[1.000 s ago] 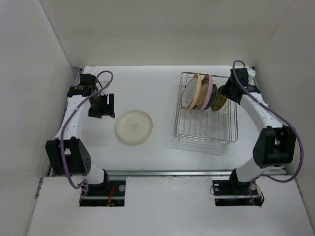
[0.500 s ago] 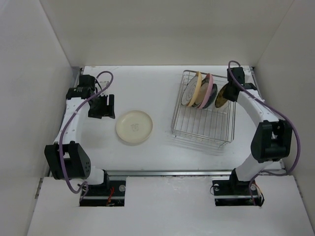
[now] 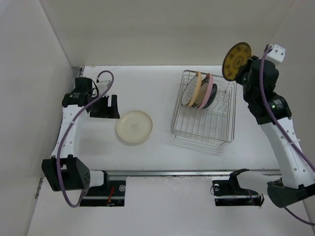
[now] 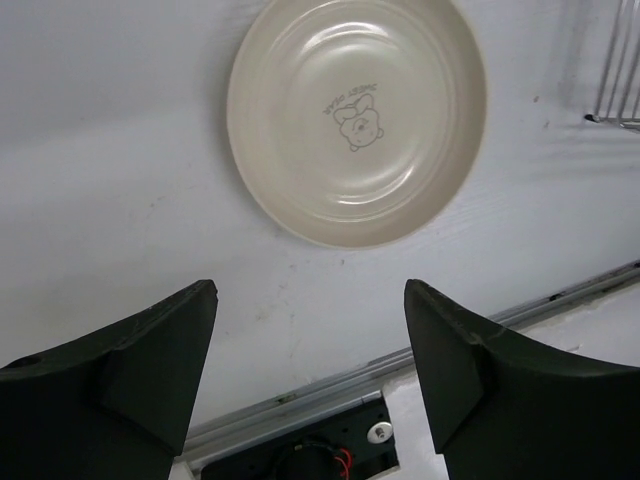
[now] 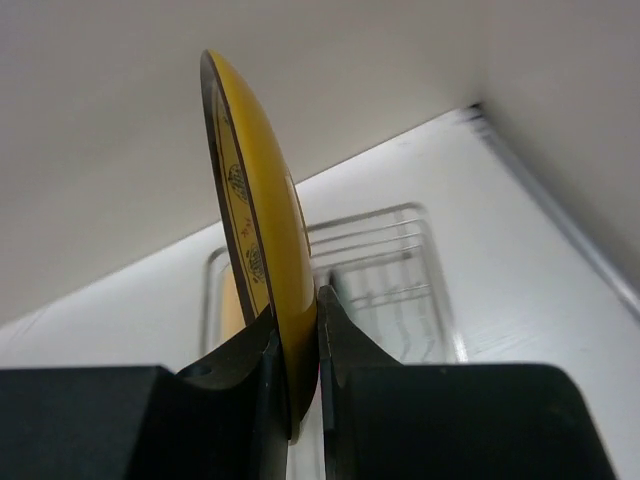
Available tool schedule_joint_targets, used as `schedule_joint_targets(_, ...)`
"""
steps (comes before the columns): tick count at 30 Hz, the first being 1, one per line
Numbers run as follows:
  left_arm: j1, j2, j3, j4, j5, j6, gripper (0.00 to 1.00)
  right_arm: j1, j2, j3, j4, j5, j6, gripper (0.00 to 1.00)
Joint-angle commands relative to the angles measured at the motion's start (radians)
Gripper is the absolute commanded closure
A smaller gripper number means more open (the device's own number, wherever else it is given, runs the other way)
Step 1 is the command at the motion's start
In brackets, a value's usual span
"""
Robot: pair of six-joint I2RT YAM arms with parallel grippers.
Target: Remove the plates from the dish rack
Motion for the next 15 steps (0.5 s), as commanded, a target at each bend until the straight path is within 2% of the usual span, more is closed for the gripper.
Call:
schedule_joint_targets(1,0.003,-0.061,-0.008,0.012,0.104,0.04,0.26,0.064,-0.002,-0.097,0.113,-0.362,-0.079,1.0)
schedule_joint_targets(3,0.003,-0.073,-0.008,0.012,0.167,0.063,0.24,0.125,0.024,-0.144,0.192,-0.607,-0.09,1.0)
schedule_joint_targets(9,0.003,-0.122,0.001,-0.042,0.322,0.143,0.2,0.371,0.209,-0.206,0.342,-0.791,-0.165,1.0)
schedule_joint_targets(10,0.003,-0.122,0.001,-0.042,0.333,0.143,0.19,0.407,0.222,-0.224,0.378,-0.87,-0.174,1.0)
schedule_joint_targets(12,0.003,-0.133,-0.011,-0.03,0.333,0.155,0.18,0.429,0.249,-0.261,0.49,-0.949,-0.16,1.0)
schedule_joint_targets(15,0.003,-0.124,-0.02,-0.03,0.304,0.155,0.18,0.451,0.3,-0.261,0.556,-1.054,-0.136,1.0)
